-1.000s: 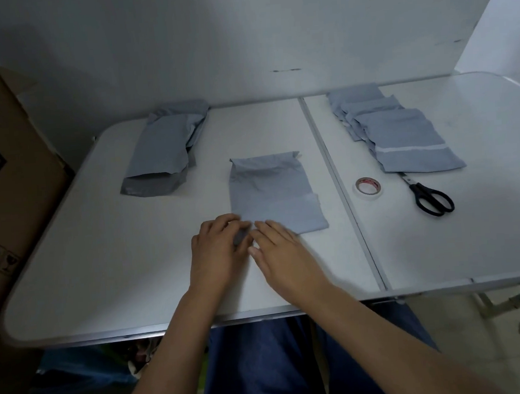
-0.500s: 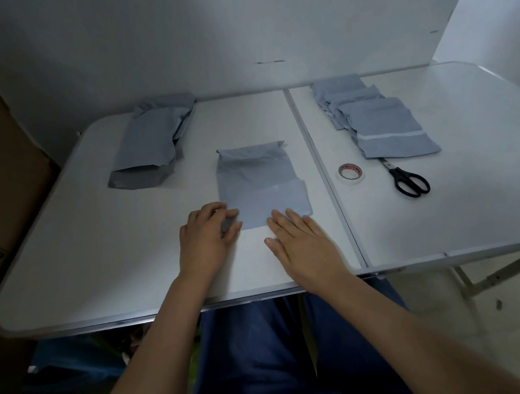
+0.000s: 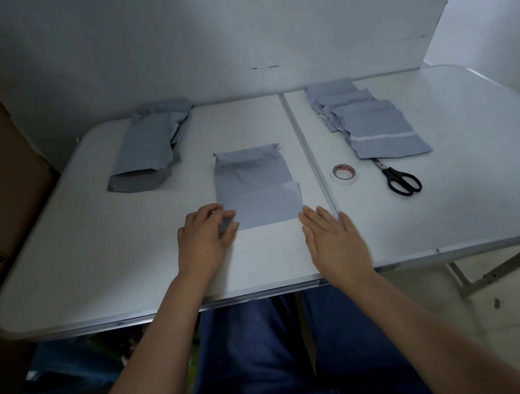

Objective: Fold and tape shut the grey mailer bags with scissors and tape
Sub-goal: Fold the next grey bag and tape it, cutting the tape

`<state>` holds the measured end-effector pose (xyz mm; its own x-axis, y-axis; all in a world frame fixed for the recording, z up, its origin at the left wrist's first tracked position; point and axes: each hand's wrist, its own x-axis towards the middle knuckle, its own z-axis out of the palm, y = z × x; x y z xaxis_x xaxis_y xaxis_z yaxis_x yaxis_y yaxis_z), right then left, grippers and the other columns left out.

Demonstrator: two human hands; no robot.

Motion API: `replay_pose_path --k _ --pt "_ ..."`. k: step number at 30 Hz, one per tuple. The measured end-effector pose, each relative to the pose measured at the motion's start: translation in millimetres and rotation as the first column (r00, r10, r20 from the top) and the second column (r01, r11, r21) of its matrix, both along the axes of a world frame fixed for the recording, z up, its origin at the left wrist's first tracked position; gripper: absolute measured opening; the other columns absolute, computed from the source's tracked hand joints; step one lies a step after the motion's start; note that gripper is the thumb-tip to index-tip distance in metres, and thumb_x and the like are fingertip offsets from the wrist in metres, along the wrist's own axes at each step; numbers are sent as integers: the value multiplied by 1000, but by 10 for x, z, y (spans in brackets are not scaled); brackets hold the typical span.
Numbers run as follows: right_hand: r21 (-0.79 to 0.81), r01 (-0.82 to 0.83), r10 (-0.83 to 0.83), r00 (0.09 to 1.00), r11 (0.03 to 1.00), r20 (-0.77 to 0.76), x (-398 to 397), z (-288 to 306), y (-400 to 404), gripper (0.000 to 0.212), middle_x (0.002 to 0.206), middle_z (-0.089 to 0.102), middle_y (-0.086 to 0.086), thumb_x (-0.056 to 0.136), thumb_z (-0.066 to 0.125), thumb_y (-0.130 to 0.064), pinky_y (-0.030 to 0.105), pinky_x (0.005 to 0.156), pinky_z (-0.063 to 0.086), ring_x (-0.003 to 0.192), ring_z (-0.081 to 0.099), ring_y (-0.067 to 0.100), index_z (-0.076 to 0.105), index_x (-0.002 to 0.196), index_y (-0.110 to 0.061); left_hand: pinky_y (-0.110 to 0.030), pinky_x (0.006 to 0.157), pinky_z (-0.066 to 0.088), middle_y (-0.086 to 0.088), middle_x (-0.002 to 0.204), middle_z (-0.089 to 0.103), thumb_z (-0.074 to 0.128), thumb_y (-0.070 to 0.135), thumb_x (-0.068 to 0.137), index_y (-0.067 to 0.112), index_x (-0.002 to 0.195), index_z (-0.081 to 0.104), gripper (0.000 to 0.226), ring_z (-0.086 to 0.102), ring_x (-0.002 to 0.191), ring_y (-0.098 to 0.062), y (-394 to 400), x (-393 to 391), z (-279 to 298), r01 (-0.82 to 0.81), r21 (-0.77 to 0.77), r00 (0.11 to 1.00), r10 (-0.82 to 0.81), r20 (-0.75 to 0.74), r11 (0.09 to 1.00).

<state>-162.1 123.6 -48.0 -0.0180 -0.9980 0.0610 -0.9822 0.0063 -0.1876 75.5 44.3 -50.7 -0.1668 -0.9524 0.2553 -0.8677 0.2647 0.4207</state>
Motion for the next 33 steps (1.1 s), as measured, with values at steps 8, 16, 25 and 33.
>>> replay_pose_path --k 8,16,25,33 --pt "-114 30 -18 994 993 109 50 133 -92 65 159 21 10 98 7 -42 32 120 6 147 19 22 31 149 -8 -35 88 34 11 132 51 58 43 92 35 117 64 28 42 120 -20 2 -15 16 -13 11 1000 13 15 1000" --pt "40 -231 232 973 972 -14 305 -4 -261 97 162 3 7 78 -27 -67 37 118 -4 149 -2 27 12 154 -22 -39 93 36 1 130 57 51 28 94 24 117 66 27 48 119 -25 48 -58 87 94 -138 995 -87 52 986" --pt "63 -214 215 977 975 1 296 -28 -245 74 162 -6 6 91 -2 -58 38 120 -7 148 -11 25 3 155 -22 -32 116 19 1 150 39 44 20 102 15 143 45 41 34 141 -20 171 -296 24 472 37 867 -472 160 881" --pt "61 -221 220 975 973 21 263 -91 -271 78 162 -6 5 87 -4 -63 39 121 -4 148 -11 24 4 155 -25 -14 114 4 8 156 27 33 30 104 23 148 36 44 19 144 -4 306 -172 77 293 95 949 -302 89 951"
